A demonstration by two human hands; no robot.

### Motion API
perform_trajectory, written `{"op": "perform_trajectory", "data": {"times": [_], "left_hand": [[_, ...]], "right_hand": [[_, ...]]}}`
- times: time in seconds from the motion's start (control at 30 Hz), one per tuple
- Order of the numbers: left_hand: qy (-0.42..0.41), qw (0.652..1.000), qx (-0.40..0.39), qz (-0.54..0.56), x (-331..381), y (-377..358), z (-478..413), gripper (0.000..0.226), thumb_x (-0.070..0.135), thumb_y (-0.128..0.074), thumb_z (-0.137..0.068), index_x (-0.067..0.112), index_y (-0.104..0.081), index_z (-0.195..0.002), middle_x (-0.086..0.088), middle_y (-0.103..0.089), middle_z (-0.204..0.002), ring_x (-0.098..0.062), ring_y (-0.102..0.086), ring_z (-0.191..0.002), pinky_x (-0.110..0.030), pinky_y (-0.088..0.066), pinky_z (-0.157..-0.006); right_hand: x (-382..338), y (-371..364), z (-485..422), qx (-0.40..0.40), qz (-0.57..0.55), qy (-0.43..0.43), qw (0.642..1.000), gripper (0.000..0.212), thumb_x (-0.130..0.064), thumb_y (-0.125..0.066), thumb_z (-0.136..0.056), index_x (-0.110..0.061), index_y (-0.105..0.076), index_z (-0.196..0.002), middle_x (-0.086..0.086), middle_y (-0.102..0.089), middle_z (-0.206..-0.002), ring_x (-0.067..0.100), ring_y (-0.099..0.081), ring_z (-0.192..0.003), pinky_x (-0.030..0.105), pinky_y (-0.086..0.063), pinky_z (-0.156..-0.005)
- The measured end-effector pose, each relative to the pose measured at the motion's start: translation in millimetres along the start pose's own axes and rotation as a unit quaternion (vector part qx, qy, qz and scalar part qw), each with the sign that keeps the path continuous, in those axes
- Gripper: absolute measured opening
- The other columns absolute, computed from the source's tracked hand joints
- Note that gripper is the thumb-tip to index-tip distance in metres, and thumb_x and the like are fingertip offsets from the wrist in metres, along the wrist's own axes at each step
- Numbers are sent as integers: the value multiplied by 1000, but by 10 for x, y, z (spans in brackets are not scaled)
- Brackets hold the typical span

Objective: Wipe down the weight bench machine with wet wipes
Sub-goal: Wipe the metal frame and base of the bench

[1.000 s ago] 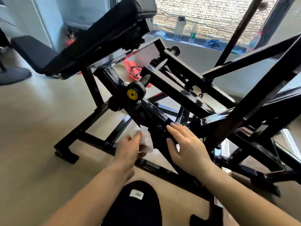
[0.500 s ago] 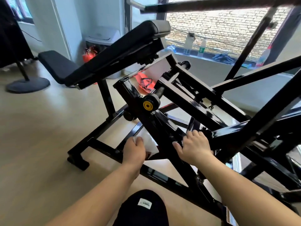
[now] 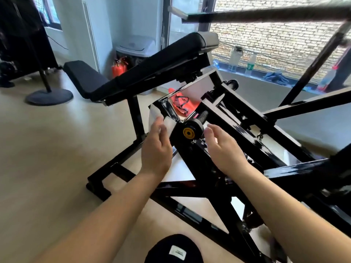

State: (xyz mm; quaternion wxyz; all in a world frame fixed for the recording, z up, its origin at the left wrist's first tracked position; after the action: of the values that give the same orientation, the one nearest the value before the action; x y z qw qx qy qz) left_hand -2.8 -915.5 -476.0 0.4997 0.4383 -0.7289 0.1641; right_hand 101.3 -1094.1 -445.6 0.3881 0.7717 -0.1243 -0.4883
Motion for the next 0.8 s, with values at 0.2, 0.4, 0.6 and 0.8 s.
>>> {"op": "perform_trajectory", "data": {"times": [0.2, 0.4, 0.6, 0.8], "left_hand": [[-77, 974, -188, -96, -337, -729, 191, 71, 55, -15, -107, 14, -14, -165, -4, 3, -173, -10, 18, -157, -42, 0, -130], [-56, 997, -29, -44, -379, -281, -75, 56, 36, -40, -109, 13, -32, -159, -1, -28, -167, -11, -24, -154, -23, -26, -122], [-118, 990, -24, -72, -433, -666, -188, 69, 23, -41, -111, -5, -1, -160, -4, 25, -167, -23, 15, -158, -48, -16, -128], [-205, 977, 11, -59, -404, -603, -376, 73, 29, -37, -110, -13, 0, -156, -28, 15, -166, -42, 12, -156, -62, -11, -126]], "right_hand": [[-359, -290, -383, -36, 37, 81, 995, 53, -37, -39, -111, -21, -35, -161, -3, -38, -165, 13, -32, -152, 30, -25, -123], [-420, -262, -382, 54, 51, 79, 994, 45, -35, -46, -108, -20, -54, -149, -4, -57, -150, 18, -51, -137, 33, -41, -110], [-337, -340, -352, 118, 42, 105, 987, 43, -30, -44, -107, -19, -58, -145, -3, -61, -145, 16, -51, -137, 19, -33, -106], [-333, -315, -377, 172, 66, 164, 969, 45, -29, -44, -102, -14, -65, -138, -1, -69, -134, 15, -59, -125, 1, -27, -103]]}}
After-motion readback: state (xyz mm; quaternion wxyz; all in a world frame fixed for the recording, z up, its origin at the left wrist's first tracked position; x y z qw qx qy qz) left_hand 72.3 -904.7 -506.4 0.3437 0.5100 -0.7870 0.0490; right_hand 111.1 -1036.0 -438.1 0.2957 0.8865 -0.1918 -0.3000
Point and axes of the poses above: each hand's wrist, its own z-axis away from the middle knuckle, its own y-axis out of the back of the hand, x = y × z, the point moved 8 cm from there along -z, towards the middle knuckle
